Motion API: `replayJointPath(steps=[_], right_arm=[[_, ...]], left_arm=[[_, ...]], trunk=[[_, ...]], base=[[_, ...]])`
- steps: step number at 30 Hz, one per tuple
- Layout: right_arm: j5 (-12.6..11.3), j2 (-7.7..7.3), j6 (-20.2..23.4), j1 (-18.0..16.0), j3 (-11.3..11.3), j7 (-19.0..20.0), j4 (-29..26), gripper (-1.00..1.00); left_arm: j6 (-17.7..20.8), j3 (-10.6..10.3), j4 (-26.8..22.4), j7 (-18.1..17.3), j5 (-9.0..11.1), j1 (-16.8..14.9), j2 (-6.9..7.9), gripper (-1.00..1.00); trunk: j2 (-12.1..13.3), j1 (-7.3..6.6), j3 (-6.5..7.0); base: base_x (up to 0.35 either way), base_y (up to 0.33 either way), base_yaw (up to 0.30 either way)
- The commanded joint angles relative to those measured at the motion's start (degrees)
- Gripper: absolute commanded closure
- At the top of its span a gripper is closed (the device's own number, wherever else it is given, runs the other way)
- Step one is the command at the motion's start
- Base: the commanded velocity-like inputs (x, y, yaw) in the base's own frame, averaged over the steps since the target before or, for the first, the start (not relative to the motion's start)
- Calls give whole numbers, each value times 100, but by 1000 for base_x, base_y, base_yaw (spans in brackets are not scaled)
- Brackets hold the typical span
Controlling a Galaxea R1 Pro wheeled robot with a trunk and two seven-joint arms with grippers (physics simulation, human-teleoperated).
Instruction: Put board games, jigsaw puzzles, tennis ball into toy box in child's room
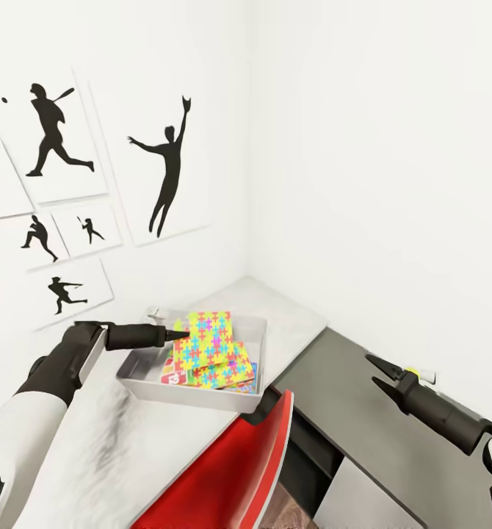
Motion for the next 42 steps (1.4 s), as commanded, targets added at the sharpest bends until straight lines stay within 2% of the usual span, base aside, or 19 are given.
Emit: replayJointPath(steps=[1,22,39,40,42], right_arm=[[55,1,26,-7,-10,59,0,-100],[55,1,23,-7,-15,59,6,-100],[54,1,23,-7,-27,59,11,-100],[55,1,23,-7,-27,59,10,-100],[55,1,23,-7,-27,59,10,-100]], left_arm=[[39,-21,-3,19,60,-6,6,100],[-26,-39,-7,26,56,-6,-13,100],[-26,-45,-7,23,55,-6,-19,100],[-26,-46,-7,22,55,-6,-19,-100],[-26,-47,-7,21,55,-6,-19,-100]], trunk=[[-13,3,-22],[-13,3,-218],[-13,3,-235],[-13,3,-235],[-13,3,-235]], base=[[0,0,0],[0,0,0],[0,0,0],[0,0,0],[0,0,0]])
